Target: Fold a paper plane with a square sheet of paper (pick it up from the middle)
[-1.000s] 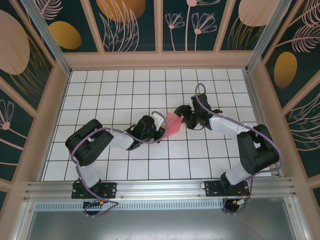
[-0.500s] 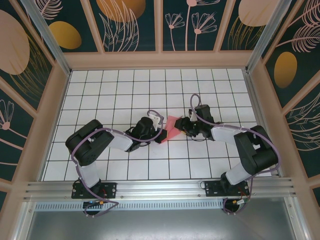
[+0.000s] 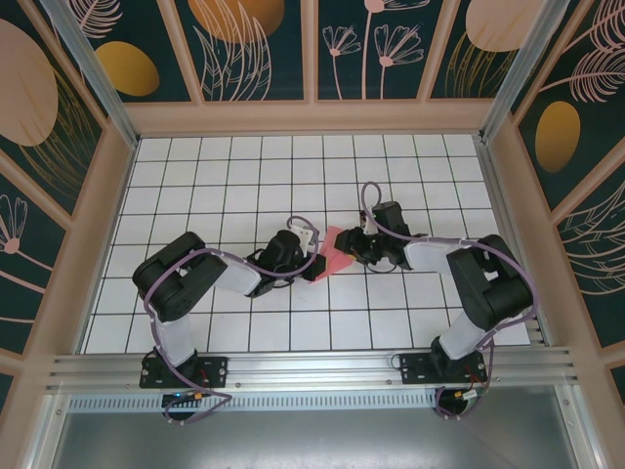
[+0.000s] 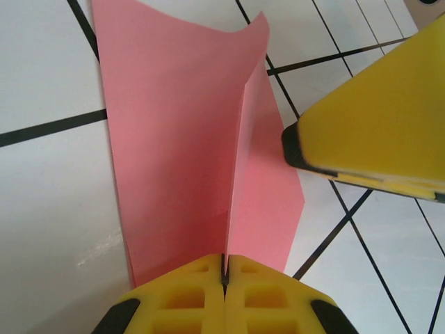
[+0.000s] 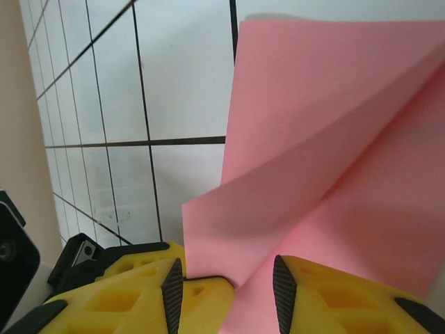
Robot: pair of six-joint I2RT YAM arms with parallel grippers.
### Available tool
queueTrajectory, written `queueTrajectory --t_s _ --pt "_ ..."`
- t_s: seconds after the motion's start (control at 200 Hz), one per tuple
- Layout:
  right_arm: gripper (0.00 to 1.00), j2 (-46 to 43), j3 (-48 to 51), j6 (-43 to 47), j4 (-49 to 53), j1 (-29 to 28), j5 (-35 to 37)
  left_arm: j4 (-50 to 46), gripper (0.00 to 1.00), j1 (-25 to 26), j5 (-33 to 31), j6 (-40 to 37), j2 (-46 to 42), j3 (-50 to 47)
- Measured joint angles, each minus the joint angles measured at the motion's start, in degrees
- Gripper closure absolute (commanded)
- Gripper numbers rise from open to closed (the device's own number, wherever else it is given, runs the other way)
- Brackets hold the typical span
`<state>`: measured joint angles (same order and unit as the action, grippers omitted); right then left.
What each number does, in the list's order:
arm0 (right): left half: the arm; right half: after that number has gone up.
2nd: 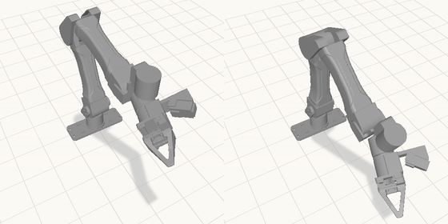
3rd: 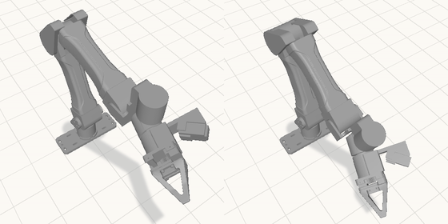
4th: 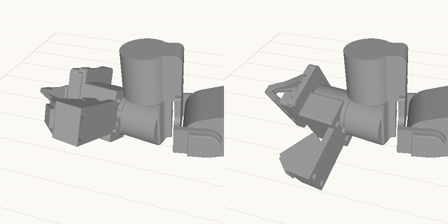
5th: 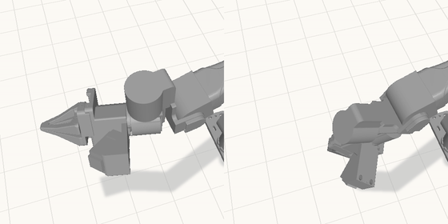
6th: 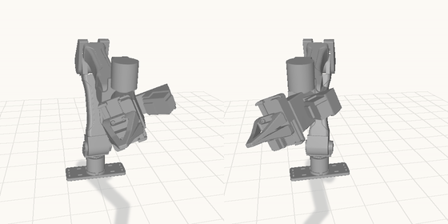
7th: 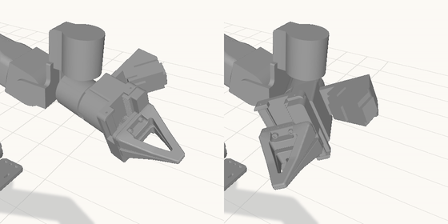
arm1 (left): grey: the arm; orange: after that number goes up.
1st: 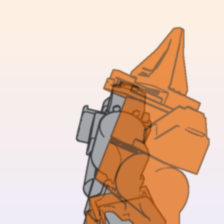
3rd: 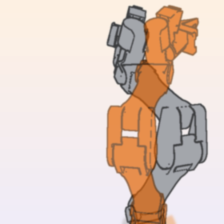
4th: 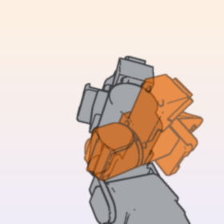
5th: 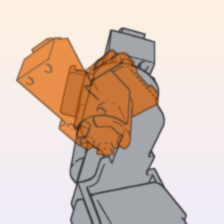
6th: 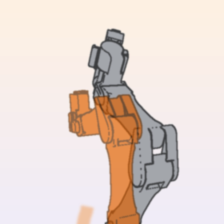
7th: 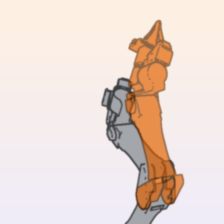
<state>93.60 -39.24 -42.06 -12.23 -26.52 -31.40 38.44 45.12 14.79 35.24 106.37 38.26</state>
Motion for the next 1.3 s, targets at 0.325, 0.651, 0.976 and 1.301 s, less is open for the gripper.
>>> queueTrajectory --t_s 0.325,0.651,0.976,1.301 --pt "0.57 2.1 -0.3 -0.3 0.0 -0.5 0.5 0.0 0.94 0.0 0.0 1.2 0.0 0.0" --pt "0.56 4.1 -1.0 -1.6 0.0 -0.4 1.6 -0.9 0.9 0.0 1.1 1.8 0.3 1.1" --pt "0.49 4.6 -2.6 -3.3 1.7 -0.7 2.6 -3.0 0.66 0.0 3.0 2.7 0.7 2.6" --pt "0.47 6.1 -6.2 -5.0 6.8 -1.3 4.7 -10.5 0.59 -0.5 0.5 2.8 -6.2 2.7"
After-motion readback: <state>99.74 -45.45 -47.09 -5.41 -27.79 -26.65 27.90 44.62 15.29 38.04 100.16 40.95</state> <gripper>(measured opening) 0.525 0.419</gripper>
